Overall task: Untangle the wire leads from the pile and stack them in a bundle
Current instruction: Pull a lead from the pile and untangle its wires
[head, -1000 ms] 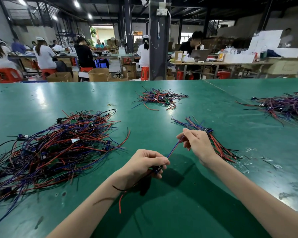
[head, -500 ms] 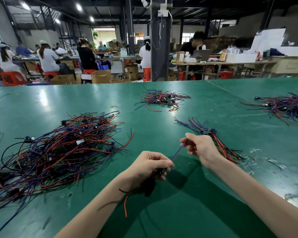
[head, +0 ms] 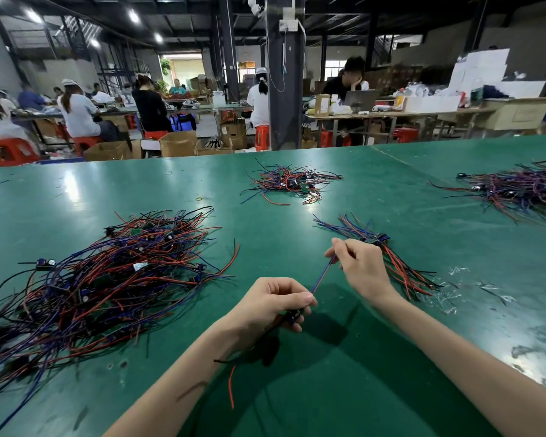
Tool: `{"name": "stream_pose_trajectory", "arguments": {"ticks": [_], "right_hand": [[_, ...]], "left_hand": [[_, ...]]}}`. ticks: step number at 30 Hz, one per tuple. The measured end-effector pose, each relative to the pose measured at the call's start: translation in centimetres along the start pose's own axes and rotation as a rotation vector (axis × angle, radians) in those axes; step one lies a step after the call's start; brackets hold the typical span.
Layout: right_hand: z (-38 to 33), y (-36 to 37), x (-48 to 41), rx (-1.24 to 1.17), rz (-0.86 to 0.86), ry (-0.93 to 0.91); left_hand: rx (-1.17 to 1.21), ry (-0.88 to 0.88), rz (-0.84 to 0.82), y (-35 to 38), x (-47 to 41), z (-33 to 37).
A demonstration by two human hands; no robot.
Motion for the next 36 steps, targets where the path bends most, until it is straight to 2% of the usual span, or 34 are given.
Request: {"name": "stream_pose_trajectory", "arguments": {"ticks": [5,7,10,13,16,19,21,26,32,36], "right_hand": [[0.9,1.2,0.5,-0.713,-0.206,0.654],[0.7,1.5,0.8,-0.868,-0.256,0.773],[0.5,1.3,0.8,-0.888,-0.291,0.750],[0.1,1.2,0.8,-0.852,-0.348,0.717],[-1.3,2.0,2.2,-0.772,-0.497,0.660],[-3.5,3.3,4.5,-0.674,-0.718,0.473],[-4.8,3.9,5.7,-0.663,-0.795,0.379],[-5.3,4.3,6.8,-0.564,-0.750,0.342],[-5.4,4.1,6.7,-0.569,-0.709,0.328],[-5.5,4.1,6.6,-0.597,-0.663,0.324]], "left_hand": [[-0.008,-0.008,0.018,-0.1,-0.1,-0.2],[-0.016,-0.016,0.021,-0.1,-0.1,-0.3],[-0.019,-0.012,0.071,-0.3,-0.2,-0.4],[0.020,0.061,0.209,-1.1,-0.6,-0.1],[0.143,0.145,0.337,-1.9,-0.9,0.3],[0.230,0.197,0.394,-2.4,-0.9,0.6],[0.303,0.191,0.423,-2.6,-0.7,0.7],[0.371,0.151,0.464,-2.7,-0.7,0.4],[0.427,0.144,0.426,-2.6,-0.9,0.0],[0.326,0.164,0.375,-2.4,-0.9,0.0]]}}
Point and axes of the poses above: each hand's wrist, its own x-axis away from the middle knuckle, its own y-axis out of the palm, z = x × y, the point moved 4 cm from there along -x, towards the middle knuckle, and after that the axes turned 11 degrees about x, right-handed, at the moved point
